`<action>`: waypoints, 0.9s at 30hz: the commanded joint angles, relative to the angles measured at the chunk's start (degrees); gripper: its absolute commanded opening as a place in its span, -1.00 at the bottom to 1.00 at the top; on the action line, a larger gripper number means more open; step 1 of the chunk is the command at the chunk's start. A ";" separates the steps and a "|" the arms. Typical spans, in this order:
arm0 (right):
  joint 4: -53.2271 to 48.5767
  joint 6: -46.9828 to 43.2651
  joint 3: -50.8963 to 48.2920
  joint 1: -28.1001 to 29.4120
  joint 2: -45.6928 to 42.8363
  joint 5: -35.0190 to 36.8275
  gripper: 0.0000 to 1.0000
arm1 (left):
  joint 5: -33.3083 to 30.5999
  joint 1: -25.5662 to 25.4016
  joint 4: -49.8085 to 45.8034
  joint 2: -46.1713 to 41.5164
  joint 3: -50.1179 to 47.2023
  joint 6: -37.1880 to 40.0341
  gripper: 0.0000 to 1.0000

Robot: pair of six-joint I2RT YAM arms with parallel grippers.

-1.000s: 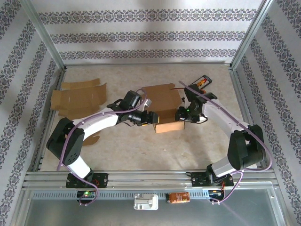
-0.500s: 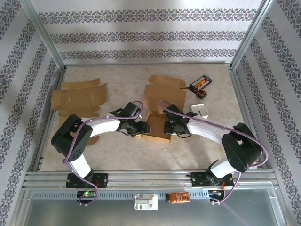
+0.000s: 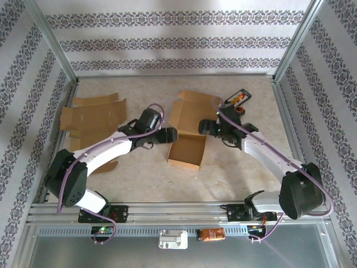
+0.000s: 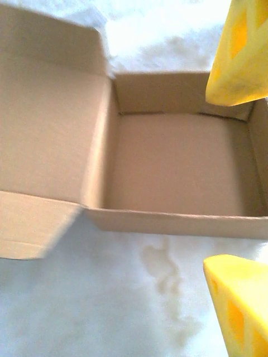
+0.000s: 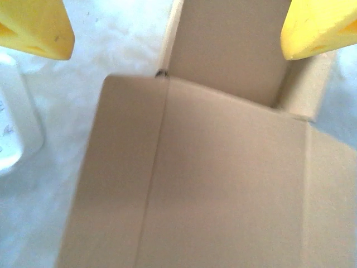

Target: Fold the paper box

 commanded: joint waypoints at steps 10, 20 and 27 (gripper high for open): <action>-4.08 -9.56 17.66 -13.27 20.21 -23.11 0.73 | 23.29 14.10 -18.91 28.99 36.89 21.93 0.34; -4.05 -10.09 18.94 -13.45 23.25 -18.79 0.63 | 28.35 14.78 -19.78 39.98 49.28 24.68 0.32; -3.20 -10.54 20.57 -13.92 25.09 -19.67 0.27 | 29.46 14.94 -21.78 44.62 55.27 24.82 0.12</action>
